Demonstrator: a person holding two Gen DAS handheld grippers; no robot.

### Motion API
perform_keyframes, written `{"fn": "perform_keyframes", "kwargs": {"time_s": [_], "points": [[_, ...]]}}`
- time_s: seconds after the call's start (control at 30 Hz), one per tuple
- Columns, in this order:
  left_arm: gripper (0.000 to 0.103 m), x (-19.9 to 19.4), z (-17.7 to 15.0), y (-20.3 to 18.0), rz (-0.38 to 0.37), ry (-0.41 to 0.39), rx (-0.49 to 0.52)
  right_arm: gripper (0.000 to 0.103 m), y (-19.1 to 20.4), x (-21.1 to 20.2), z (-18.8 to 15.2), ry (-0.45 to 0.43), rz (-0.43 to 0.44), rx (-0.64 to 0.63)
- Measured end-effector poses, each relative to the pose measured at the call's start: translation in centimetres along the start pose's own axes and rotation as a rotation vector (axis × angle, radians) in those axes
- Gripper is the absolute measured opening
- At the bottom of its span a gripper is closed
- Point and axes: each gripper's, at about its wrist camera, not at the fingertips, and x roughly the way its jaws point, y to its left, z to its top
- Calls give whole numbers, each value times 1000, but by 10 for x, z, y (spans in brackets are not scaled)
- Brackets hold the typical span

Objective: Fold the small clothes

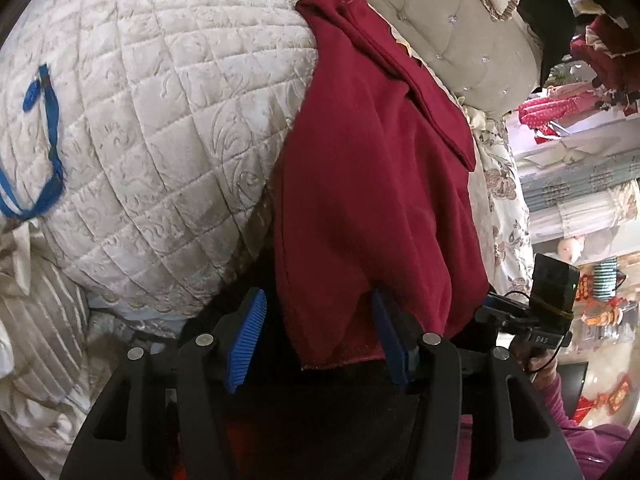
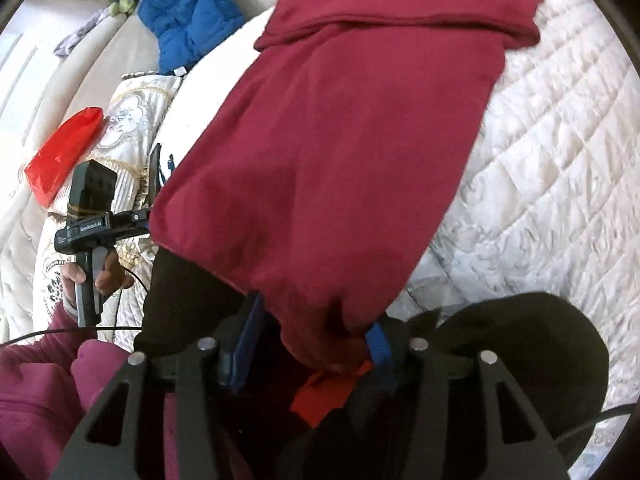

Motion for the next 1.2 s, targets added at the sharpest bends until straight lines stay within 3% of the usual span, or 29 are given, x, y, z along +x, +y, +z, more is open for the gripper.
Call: {"fn": "perform_keyframes", "kwargs": {"time_s": [0.07, 0.13, 0.17, 0.2, 0.27, 0.3, 0.37, 0.73, 0.9, 1.2], "points": [[33, 1, 1, 3, -19, 7, -23, 55, 2, 0, -4, -10, 2, -3], [33, 2, 1, 7, -38, 14, -40, 45, 2, -2, -6, -32, -8, -1], [32, 2, 0, 7, -39, 9, -33, 29, 2, -3, -6, -40, -9, -6], [28, 1, -1, 5, -40, -2, -16, 20, 4, -4, -4, -48, -5, -8], [4, -2, -2, 1, -70, -15, 10, 19, 6, -11, -2, -82, 10, -11], [0, -5, -1, -2, -51, -29, 22, 18, 8, -16, 0, -104, 20, -13], [0, -10, 4, -11, -20, -53, 56, 17, 8, -25, 2, -139, 44, -13], [0, -51, 62, -53, -35, -235, 143, 17, -32, -84, 38, -380, 189, 143], [0, -52, 102, -81, -5, -315, 195, 17, -57, -101, 69, -483, 184, 212], [0, -25, 189, -123, 56, -391, 244, 16, -96, -106, 142, -532, 137, 273]]}}
